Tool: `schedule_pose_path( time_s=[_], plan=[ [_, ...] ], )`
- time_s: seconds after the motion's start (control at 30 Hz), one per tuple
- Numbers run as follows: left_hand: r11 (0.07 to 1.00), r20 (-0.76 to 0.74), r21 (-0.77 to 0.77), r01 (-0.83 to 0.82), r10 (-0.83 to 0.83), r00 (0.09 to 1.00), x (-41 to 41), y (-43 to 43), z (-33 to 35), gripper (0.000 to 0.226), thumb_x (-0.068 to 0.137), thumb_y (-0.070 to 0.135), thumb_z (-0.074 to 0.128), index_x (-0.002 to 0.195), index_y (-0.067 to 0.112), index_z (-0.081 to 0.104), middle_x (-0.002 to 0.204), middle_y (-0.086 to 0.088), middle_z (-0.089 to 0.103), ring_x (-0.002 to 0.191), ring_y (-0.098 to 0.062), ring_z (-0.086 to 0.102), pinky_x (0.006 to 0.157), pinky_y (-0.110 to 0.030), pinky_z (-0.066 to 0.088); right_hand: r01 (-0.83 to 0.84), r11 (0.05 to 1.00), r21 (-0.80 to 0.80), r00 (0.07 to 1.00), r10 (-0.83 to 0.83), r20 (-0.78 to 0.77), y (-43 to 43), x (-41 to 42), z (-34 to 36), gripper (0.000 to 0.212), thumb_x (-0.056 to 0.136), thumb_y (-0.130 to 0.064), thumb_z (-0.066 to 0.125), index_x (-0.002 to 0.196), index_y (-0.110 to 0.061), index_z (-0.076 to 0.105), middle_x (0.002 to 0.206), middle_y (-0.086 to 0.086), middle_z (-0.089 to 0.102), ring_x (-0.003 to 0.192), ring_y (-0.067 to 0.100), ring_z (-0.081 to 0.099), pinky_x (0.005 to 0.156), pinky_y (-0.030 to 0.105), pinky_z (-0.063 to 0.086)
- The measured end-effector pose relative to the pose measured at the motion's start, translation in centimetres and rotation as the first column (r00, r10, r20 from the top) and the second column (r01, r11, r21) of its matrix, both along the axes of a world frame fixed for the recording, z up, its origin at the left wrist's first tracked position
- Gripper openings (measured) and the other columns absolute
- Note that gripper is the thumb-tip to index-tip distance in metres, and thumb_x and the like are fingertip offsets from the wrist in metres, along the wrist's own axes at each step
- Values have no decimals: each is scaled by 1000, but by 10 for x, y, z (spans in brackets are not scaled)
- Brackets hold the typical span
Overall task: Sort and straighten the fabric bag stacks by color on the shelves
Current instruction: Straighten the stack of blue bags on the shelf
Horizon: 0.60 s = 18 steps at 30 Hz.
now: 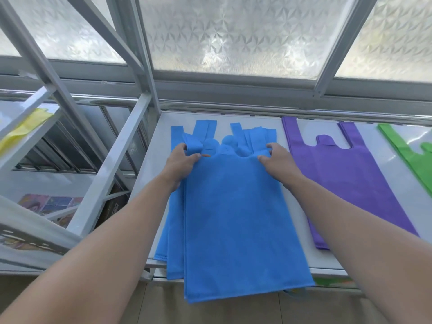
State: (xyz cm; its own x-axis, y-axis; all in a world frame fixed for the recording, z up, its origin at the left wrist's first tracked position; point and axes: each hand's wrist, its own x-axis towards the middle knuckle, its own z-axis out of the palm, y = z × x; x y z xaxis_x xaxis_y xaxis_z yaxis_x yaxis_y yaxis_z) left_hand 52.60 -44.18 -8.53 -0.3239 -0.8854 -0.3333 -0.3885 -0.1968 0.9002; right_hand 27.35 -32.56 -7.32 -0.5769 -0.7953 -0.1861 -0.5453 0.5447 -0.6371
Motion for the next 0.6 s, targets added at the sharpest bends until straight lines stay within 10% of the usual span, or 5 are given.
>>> schedule_pose_path(
  time_s=[0.37, 0.6],
  plan=[
    [992, -85, -115, -58, 48, 995, 7, 16, -22, 14, 97, 28, 50, 111, 24, 51, 115, -8, 68, 106, -33, 67, 96, -58, 56, 18, 952, -307, 1000, -17, 6, -10, -1, -13, 47, 104, -2, 42, 144, -16, 60, 143, -1, 64, 136, 12, 56, 116, 27, 40],
    [984, -64, -164, -72, 62, 996, 2, 20, -23, 20, 102, 22, 48, 122, 26, 51, 115, 2, 69, 106, -23, 66, 99, -51, 55, 110, 938, -329, 987, -63, 151, -13, -9, -17, 45, 101, -3, 52, 139, -25, 63, 132, -2, 70, 121, 7, 63, 93, 18, 47]
  ],
)
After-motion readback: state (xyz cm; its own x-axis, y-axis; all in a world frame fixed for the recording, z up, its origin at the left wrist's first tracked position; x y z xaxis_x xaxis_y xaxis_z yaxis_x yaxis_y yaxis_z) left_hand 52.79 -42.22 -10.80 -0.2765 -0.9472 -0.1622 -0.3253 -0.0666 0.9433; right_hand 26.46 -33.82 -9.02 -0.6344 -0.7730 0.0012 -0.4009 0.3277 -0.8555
